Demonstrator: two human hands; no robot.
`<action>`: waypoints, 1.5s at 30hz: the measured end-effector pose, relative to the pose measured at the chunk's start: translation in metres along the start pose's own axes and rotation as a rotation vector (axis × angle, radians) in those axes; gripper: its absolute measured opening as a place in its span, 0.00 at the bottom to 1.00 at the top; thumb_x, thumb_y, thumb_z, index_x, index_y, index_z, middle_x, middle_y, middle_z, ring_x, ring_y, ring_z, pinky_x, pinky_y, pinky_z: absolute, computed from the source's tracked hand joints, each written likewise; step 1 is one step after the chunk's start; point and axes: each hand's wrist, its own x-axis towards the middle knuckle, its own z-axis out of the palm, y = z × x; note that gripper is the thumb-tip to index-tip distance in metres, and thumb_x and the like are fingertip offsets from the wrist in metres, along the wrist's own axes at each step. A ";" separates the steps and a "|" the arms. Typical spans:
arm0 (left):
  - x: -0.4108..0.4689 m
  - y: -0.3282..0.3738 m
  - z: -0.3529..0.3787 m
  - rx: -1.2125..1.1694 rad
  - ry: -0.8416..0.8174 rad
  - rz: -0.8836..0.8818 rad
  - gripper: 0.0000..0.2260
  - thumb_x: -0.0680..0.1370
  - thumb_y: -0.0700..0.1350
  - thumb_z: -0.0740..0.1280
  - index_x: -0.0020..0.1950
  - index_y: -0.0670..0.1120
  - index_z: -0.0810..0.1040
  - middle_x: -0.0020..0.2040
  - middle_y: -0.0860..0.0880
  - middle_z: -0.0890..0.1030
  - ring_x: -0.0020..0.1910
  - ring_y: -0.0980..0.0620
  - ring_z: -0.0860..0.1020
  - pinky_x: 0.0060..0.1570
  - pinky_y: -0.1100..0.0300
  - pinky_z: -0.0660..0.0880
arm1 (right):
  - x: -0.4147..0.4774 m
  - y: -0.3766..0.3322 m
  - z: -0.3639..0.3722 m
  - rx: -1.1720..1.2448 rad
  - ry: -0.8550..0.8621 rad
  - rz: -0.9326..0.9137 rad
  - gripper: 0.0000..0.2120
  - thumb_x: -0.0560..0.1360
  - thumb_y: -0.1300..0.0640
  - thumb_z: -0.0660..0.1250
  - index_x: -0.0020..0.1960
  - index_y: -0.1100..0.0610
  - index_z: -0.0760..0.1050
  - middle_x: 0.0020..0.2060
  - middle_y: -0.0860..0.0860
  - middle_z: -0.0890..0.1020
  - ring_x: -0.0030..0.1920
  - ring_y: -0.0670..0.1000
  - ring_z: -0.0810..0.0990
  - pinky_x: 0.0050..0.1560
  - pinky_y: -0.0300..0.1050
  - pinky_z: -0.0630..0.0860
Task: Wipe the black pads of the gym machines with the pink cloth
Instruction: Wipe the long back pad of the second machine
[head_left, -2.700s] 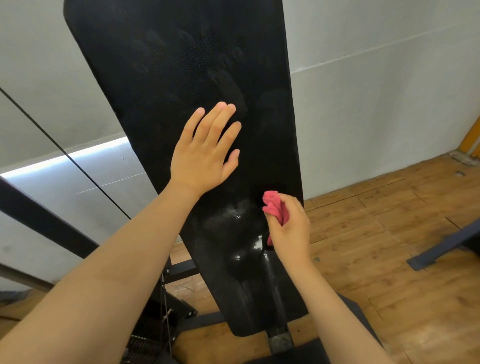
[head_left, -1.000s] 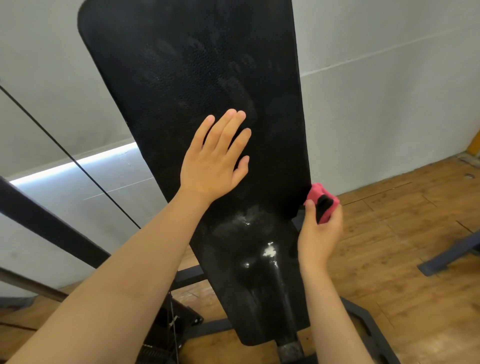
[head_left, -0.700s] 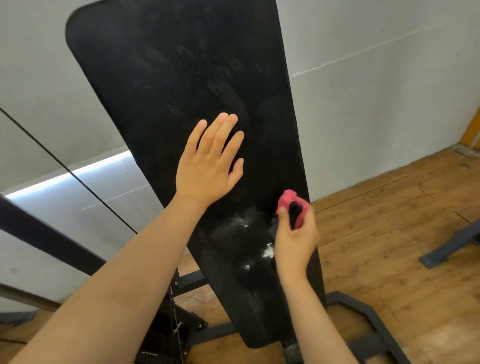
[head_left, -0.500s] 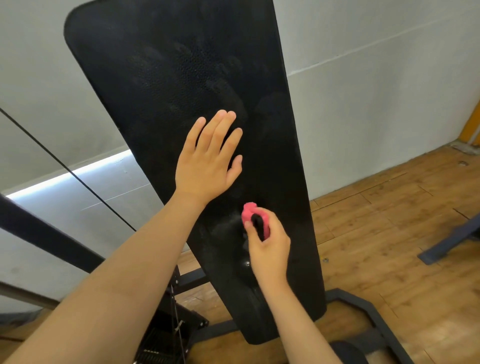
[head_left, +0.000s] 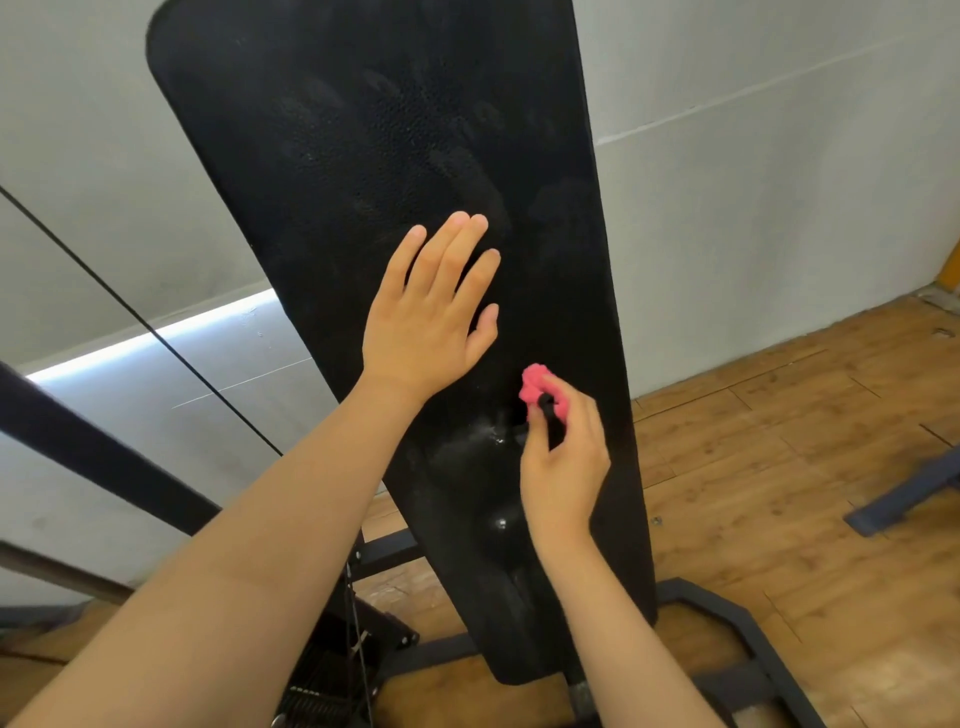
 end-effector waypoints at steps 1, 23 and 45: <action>0.000 0.000 0.000 -0.003 0.000 -0.001 0.20 0.78 0.51 0.61 0.67 0.43 0.69 0.71 0.41 0.69 0.72 0.45 0.61 0.72 0.48 0.57 | -0.003 0.000 0.002 -0.018 -0.024 -0.010 0.15 0.75 0.62 0.68 0.61 0.53 0.77 0.54 0.42 0.79 0.54 0.39 0.76 0.54 0.28 0.70; -0.005 -0.012 -0.028 -0.077 -0.127 0.066 0.22 0.78 0.49 0.64 0.70 0.44 0.70 0.73 0.42 0.68 0.74 0.44 0.61 0.73 0.49 0.54 | -0.014 -0.001 -0.007 -0.268 -0.435 -0.058 0.15 0.75 0.58 0.70 0.61 0.52 0.76 0.53 0.46 0.80 0.53 0.39 0.75 0.53 0.29 0.67; -0.066 -0.058 -0.009 -0.028 -0.063 0.068 0.26 0.78 0.51 0.59 0.76 0.47 0.61 0.76 0.43 0.60 0.76 0.44 0.57 0.75 0.47 0.50 | 0.038 -0.052 0.009 -0.186 -0.152 -0.126 0.14 0.77 0.61 0.67 0.61 0.52 0.76 0.55 0.44 0.78 0.55 0.41 0.73 0.50 0.27 0.68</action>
